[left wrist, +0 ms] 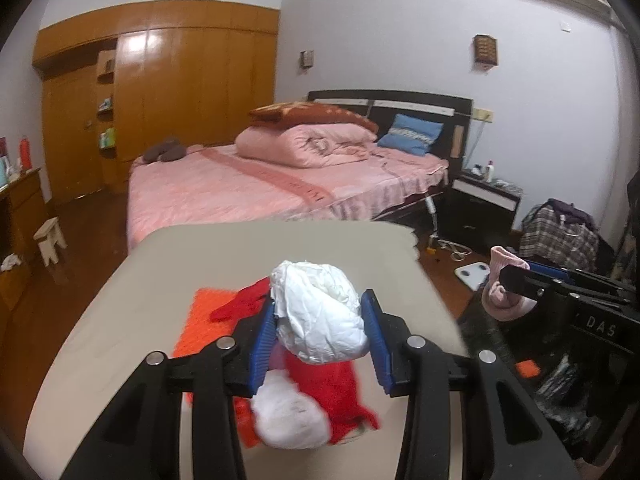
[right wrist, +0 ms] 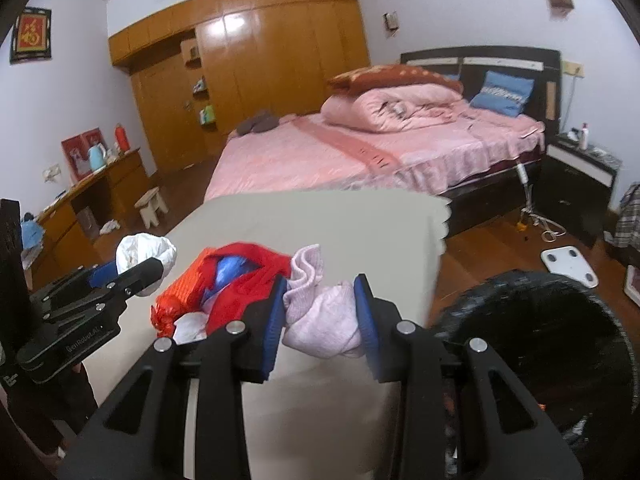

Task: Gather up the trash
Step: 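Carry the tissue and pink cloth over the bin and release both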

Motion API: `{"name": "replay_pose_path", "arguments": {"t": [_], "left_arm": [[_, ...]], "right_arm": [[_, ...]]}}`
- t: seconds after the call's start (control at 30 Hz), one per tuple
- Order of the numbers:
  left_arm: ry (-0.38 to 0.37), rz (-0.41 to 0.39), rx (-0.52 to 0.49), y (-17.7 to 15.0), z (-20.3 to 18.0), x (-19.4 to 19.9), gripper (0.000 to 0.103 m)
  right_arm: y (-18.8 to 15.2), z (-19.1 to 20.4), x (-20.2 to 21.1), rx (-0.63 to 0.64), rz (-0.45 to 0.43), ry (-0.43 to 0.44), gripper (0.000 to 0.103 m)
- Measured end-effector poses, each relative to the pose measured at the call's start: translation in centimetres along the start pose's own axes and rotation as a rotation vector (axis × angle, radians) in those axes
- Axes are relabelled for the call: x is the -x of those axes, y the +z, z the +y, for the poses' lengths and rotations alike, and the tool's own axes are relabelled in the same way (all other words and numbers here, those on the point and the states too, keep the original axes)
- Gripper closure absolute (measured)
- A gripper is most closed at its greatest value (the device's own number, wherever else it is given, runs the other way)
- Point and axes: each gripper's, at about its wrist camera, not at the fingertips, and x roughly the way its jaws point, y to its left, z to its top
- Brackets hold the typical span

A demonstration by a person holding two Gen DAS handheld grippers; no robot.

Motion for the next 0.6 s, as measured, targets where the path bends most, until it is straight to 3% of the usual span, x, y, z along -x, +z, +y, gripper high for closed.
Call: {"name": "replay_pose_path", "arguments": {"t": [0.6], "left_arm": [[-0.355,0.002,-0.119,2.0,-15.5,-3.1,0.061]], "right_arm": [[-3.4,-12.6,7.7,-0.164,-0.049,-0.306,0.070]]}}
